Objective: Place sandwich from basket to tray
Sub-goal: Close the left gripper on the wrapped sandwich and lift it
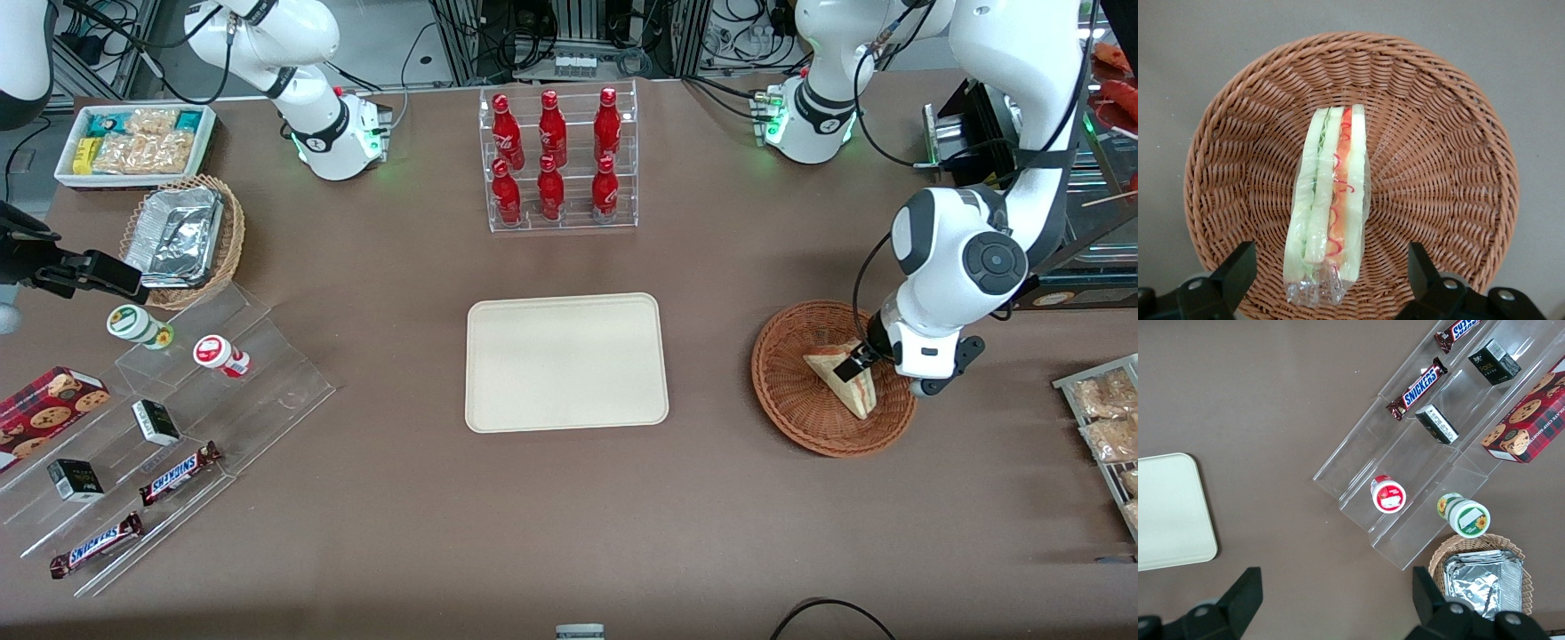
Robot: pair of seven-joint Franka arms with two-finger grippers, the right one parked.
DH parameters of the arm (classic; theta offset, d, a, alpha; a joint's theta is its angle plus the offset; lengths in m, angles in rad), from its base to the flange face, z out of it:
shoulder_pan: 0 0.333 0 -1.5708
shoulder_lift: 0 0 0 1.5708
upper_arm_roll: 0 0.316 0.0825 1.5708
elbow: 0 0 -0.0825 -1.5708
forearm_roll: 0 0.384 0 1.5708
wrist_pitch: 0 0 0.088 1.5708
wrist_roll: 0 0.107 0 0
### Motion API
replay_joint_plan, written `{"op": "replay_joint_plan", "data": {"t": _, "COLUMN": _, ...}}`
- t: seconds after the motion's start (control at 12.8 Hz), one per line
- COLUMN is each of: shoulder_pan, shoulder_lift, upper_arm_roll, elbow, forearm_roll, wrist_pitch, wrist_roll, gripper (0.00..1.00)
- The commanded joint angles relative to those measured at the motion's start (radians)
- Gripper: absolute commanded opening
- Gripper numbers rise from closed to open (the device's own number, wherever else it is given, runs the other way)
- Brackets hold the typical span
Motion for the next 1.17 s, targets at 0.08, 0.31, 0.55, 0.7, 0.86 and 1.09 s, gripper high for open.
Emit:
{"op": "replay_joint_plan", "data": {"t": 0.08, "shoulder_pan": 0.005, "shoulder_lift": 0.046, "upper_arm_roll": -0.007, "elbow": -0.008, "forearm_roll": 0.003, "wrist_pitch": 0.06, "wrist_roll": -0.014, "gripper": 1.0}}
{"op": "replay_joint_plan", "data": {"t": 0.31, "shoulder_pan": 0.008, "shoulder_lift": 0.069, "upper_arm_roll": -0.007, "elbow": -0.008, "forearm_roll": 0.003, "wrist_pitch": 0.071, "wrist_roll": -0.015, "gripper": 1.0}}
{"op": "replay_joint_plan", "data": {"t": 0.55, "shoulder_pan": 0.008, "shoulder_lift": 0.069, "upper_arm_roll": -0.007, "elbow": -0.008, "forearm_roll": 0.003, "wrist_pitch": 0.057, "wrist_roll": -0.015, "gripper": 0.31}}
{"op": "replay_joint_plan", "data": {"t": 0.7, "shoulder_pan": 0.008, "shoulder_lift": 0.059, "upper_arm_roll": -0.007, "elbow": -0.003, "forearm_roll": 0.003, "wrist_pitch": 0.023, "wrist_roll": 0.0, "gripper": 0.0}}
{"op": "replay_joint_plan", "data": {"t": 0.86, "shoulder_pan": 0.008, "shoulder_lift": 0.048, "upper_arm_roll": -0.007, "elbow": 0.017, "forearm_roll": 0.004, "wrist_pitch": -0.01, "wrist_roll": 0.006, "gripper": 0.0}}
{"op": "replay_joint_plan", "data": {"t": 1.09, "shoulder_pan": 0.006, "shoulder_lift": 0.034, "upper_arm_roll": -0.008, "elbow": 0.113, "forearm_roll": 0.004, "wrist_pitch": -0.166, "wrist_roll": 0.072, "gripper": 0.0}}
